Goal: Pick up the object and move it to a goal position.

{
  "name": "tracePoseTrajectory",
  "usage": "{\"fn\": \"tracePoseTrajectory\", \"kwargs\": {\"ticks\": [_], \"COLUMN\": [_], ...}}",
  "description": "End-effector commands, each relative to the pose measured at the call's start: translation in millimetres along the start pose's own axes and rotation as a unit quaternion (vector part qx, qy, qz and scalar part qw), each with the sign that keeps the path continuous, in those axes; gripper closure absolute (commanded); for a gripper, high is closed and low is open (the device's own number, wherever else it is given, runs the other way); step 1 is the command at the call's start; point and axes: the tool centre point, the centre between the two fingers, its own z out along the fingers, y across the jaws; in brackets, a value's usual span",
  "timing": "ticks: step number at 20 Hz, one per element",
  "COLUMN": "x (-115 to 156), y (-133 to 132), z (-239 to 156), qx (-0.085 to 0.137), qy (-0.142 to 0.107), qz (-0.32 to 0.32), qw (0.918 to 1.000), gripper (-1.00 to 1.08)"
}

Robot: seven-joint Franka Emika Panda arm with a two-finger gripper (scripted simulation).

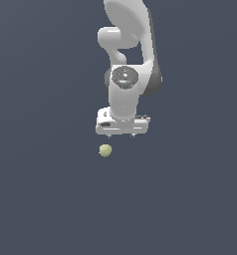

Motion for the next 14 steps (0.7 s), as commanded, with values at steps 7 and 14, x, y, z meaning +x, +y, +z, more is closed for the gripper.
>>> {"fn": "tracePoseTrajectory", "kwargs": {"ticks": [7, 14], "x": [3.9, 5.6], "y": [-12.2, -19.5], "z": [-11.4, -18.2], "qx": [0.01, 0.016], "qy": [0.007, 0.011], "qz": [-0.001, -0.006], "qw": [0.9999, 0.9998], "gripper": [-0.92, -0.92]}}
